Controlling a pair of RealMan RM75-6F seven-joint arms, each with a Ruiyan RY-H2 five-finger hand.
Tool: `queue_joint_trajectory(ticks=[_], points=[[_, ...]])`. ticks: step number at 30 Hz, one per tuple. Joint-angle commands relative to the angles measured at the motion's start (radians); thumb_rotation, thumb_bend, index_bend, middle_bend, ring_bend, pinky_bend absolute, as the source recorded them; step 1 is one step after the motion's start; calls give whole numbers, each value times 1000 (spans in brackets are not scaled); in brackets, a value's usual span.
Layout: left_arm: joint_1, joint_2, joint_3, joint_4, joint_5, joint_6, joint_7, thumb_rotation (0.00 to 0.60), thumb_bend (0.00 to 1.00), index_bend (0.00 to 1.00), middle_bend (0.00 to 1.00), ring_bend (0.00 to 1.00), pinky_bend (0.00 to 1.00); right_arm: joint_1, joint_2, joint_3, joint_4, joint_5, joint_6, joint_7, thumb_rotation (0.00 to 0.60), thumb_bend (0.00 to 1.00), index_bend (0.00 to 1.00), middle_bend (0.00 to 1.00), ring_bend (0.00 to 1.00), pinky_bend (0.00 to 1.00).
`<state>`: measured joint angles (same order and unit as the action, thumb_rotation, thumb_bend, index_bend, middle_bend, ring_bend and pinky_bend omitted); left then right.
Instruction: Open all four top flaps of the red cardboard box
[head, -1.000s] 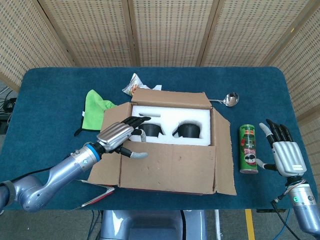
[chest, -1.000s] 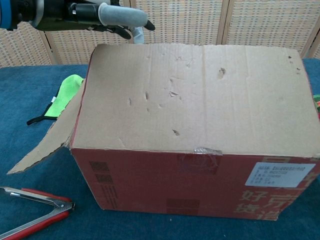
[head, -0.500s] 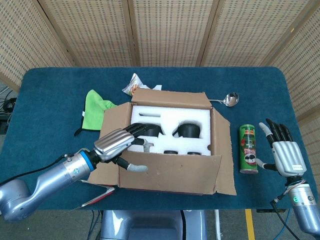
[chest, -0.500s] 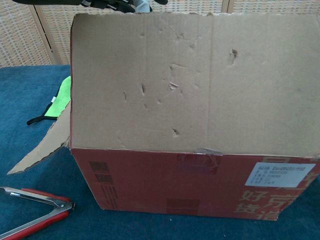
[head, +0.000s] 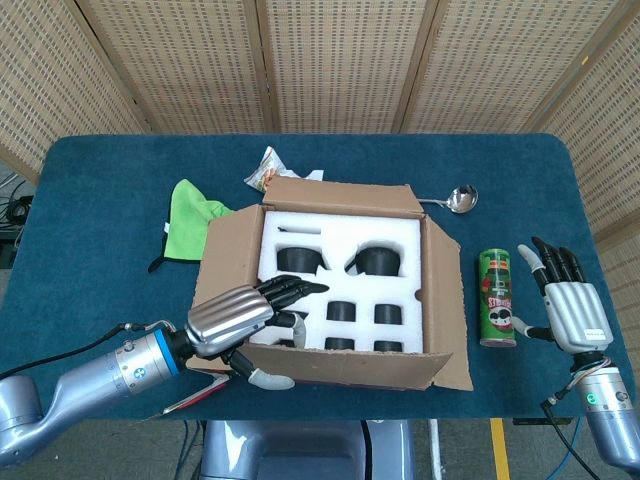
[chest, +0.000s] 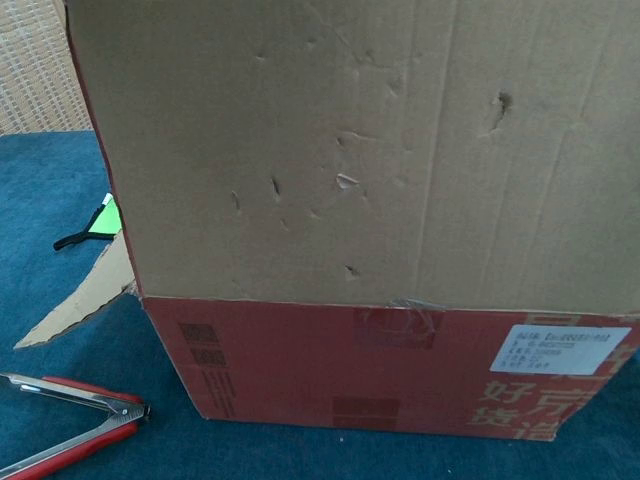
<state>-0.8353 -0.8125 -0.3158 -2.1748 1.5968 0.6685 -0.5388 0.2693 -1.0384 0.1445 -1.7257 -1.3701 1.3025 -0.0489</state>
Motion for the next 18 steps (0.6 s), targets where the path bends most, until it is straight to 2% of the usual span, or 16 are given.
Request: queue_joint_trajectory(ticks=[1,10,18], points=[[-4,21,20,-16,51,11,-52,136,71,461,0,0,0,0,0,0,0,0,0,0,600,156,0,0,0,0],[-38,48,89,-18,176,24,-179,135,71,461,0,0,0,-1,-3,-2,5,2,-2,2,600,156,0,0,0,0],[-86,65,143,-13,244,12,-256,130,71,460,0,0,0,-1,-3,-2,8,2,-3,6,600,156,0,0,0,0]])
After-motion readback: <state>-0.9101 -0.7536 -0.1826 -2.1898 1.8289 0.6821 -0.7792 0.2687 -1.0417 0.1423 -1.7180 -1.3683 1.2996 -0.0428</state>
